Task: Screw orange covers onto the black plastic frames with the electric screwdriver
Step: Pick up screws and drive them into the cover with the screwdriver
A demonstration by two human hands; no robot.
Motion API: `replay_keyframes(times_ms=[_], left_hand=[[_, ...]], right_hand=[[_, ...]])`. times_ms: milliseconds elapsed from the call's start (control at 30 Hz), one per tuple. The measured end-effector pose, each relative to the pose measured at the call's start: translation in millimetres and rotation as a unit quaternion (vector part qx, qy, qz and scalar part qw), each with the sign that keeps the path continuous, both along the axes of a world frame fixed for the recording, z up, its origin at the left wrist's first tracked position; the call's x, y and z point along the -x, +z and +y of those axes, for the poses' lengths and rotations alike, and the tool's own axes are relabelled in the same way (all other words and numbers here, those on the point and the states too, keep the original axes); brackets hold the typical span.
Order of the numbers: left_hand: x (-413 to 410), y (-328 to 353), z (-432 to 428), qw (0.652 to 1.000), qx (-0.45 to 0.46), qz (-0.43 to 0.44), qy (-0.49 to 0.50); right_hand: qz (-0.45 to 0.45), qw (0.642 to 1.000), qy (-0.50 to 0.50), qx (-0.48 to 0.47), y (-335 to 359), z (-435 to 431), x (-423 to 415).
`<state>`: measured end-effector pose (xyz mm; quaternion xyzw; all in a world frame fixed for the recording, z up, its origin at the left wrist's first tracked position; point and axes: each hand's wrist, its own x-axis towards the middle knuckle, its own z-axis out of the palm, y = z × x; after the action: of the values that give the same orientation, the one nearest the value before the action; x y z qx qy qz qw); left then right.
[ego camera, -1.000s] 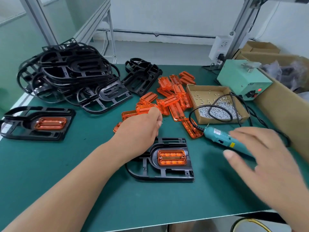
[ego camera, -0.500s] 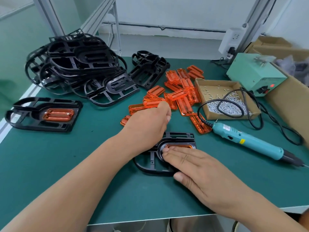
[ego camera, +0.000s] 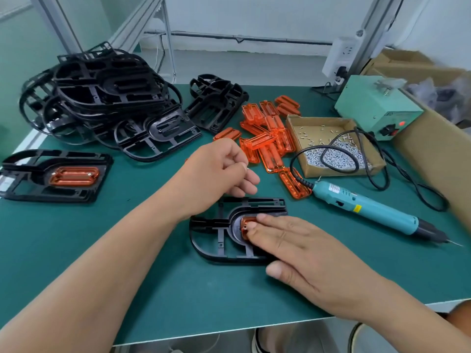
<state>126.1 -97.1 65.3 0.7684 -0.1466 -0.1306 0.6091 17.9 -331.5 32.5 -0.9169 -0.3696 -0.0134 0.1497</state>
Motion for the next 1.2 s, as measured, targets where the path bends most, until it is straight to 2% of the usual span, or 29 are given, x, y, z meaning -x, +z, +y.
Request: replay_keyframes(times_ms=[200,267,367,433,500,567,633,767,833,933,1033,1200], left_hand=[[-1,5,1,0.992,0.102,0.072,0.017],[-2,6,1,0.988,0.125,0.084,0.016],[-4,6,2,0.984,0.149,0.1,0.007],[-5,5,3,0.985,0.142,0.099,0.007],[-4,2,3,0.992,0.104,0.074,0.012],[-3,-1,1,0.999,0.031,0.013,0.022],[0,-6,-3,0.996,-0.062,-0.058,0.038],[9,-11,-11,0.972,-0.185,-0.13,0.057],[13,-10,-13,0.963,-0.214,-0.15,0.06],[16,-8,-16,0.958,-0.226,-0.166,0.061],[17,-5,-15,0.966,-0.204,-0.143,0.062],[19,4,-12,0.98,-0.171,-0.094,0.048]], right_hand=[[-0.022,0.998,-0.01,0.061,0,2,3],[-0.009,0.999,-0.008,0.042,0,2,2],[0.045,0.995,-0.027,-0.087,0,-3,2],[0.048,0.975,-0.093,-0.196,0,-10,3],[0.004,0.944,-0.193,-0.269,1,-17,3],[0.003,0.915,-0.276,-0.295,3,-23,0],[0.046,0.91,-0.315,-0.266,7,-24,-5],[0.095,0.946,-0.294,-0.101,18,-11,-19],[0.103,0.96,-0.262,-0.004,26,-3,-26],[0.126,0.96,-0.239,0.067,36,4,-36],[0.14,0.96,-0.234,0.07,39,6,-44],[0.157,0.956,-0.246,-0.009,34,7,-43]])
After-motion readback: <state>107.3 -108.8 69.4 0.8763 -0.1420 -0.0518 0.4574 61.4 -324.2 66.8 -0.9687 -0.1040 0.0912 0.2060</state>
